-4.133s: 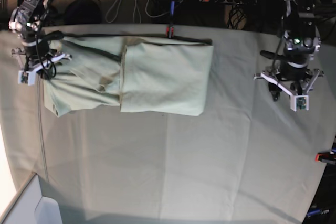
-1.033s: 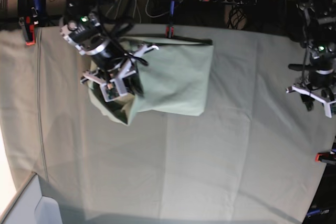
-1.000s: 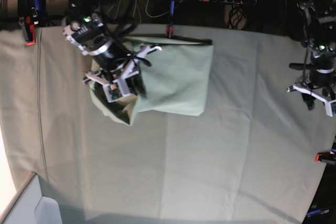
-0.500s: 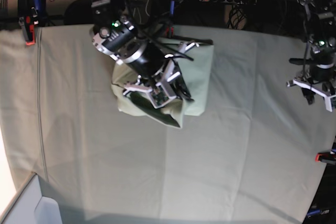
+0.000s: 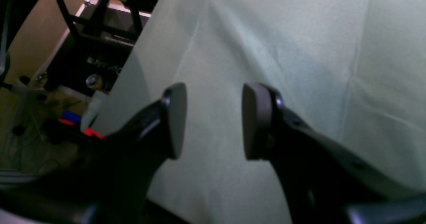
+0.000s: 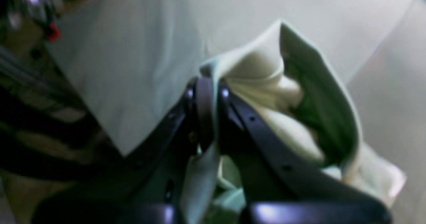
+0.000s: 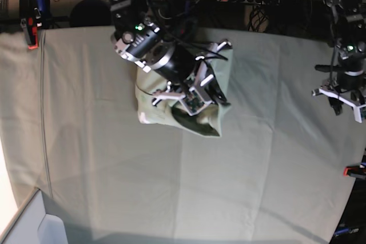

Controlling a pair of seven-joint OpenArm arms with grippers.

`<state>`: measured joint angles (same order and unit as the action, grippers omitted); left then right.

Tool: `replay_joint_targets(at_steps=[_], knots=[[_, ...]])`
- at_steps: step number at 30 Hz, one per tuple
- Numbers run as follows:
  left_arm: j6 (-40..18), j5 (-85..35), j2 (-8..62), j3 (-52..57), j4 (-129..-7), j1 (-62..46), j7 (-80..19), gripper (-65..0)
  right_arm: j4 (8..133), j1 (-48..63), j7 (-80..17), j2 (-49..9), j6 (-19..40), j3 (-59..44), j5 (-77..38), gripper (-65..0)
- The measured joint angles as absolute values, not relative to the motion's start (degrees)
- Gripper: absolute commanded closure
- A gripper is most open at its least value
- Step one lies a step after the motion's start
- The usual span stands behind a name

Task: Layout the t-shirt on the table in an organized manner, then fold the t-shirt properly
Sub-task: 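Fold the grasped end with the right gripper over the folded stack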

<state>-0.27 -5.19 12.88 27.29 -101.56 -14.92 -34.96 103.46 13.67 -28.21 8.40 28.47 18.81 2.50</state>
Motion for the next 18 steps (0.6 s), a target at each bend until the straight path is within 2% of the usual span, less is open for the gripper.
replay_joint_targets(at_steps=[5, 13, 16, 18], knots=[[-0.25, -5.17, 12.84, 27.22, -101.56, -15.00, -34.94, -26.8, 94.26, 9.23, -28.10, 8.43, 28.36, 18.70, 2.63, -1.6], [-0.27, -5.21, 12.80, 27.20, -99.61, -14.87, -34.96, -26.8, 92.42, 8.80, -28.03, 7.27, 28.25, 21.78, 2.57, -27.2], [-0.25, -5.15, 12.84, 27.11, -99.50, -14.90, -34.94, -26.8, 95.24, 9.37, -27.81, 6.00, 28.27, 23.57, 2.20, -31.4], [-0.25, -5.19, 12.82, 27.11, -99.50, -14.87, -34.92, -26.8, 97.86, 10.07, -27.97, 5.69, 28.27, 23.38, 2.55, -31.9]])
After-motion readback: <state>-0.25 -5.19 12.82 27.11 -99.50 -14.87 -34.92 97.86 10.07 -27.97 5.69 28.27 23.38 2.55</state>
